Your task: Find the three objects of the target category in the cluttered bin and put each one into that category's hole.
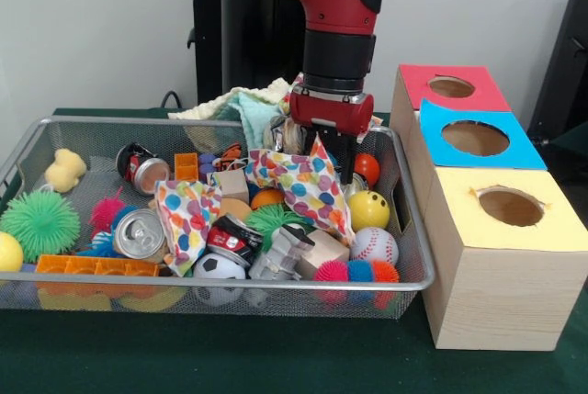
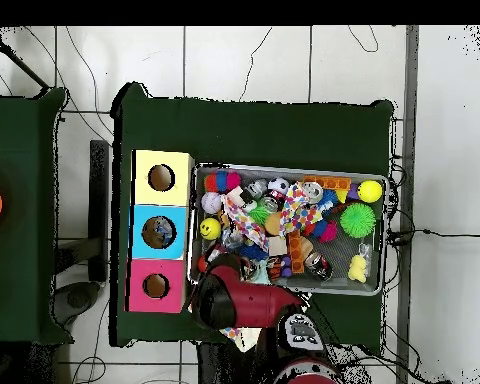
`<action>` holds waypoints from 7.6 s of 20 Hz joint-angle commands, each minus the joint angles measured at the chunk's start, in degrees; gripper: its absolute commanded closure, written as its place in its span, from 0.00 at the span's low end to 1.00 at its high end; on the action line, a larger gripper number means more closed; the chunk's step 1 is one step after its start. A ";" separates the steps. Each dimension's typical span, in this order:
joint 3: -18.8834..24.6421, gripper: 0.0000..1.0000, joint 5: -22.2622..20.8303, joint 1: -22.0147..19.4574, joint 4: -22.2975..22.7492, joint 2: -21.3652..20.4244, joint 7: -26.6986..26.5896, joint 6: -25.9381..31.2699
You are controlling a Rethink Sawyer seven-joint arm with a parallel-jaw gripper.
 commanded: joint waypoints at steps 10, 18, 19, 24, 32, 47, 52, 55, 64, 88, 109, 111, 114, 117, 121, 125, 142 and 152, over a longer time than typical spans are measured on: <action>2.06 0.00 1.61 -1.40 -5.58 -1.21 7.21 -2.78; 1.86 0.00 1.23 -1.46 -6.53 1.47 6.51 -2.96; 1.76 0.00 1.22 -1.35 -6.77 2.27 6.45 -3.31; 1.24 0.00 1.18 -1.28 -8.02 5.80 6.21 -4.67; 1.95 0.00 0.61 -2.36 -9.80 8.94 5.95 -6.11; -0.65 1.00 1.42 0.16 -10.05 7.86 4.89 -3.10; 1.91 1.00 1.13 -2.20 -8.77 5.86 5.96 -0.96; 1.94 1.00 -0.06 -2.87 -6.45 -0.53 4.89 2.34; 7.02 1.00 -1.25 -8.29 -0.41 -16.67 1.53 16.58; 4.48 1.00 -0.58 -5.54 -0.05 -9.43 7.57 6.39; 3.18 0.00 -2.07 -6.45 -2.22 -4.67 3.82 8.73; 4.25 0.00 -1.88 -7.63 -2.27 -4.03 4.04 8.92; 4.36 0.00 -1.85 -7.88 -2.66 -3.27 3.94 8.76; 4.50 0.00 -1.28 -7.45 -2.43 -2.25 4.68 8.13; 4.41 0.00 0.03 -6.09 -1.33 -3.90 5.63 9.34; 5.39 0.00 0.74 -6.31 -0.25 -7.26 5.47 12.56; 7.22 0.00 0.16 -7.37 1.94 -9.20 5.76 11.73; 6.01 0.00 0.71 -4.25 0.32 -3.21 7.56 6.06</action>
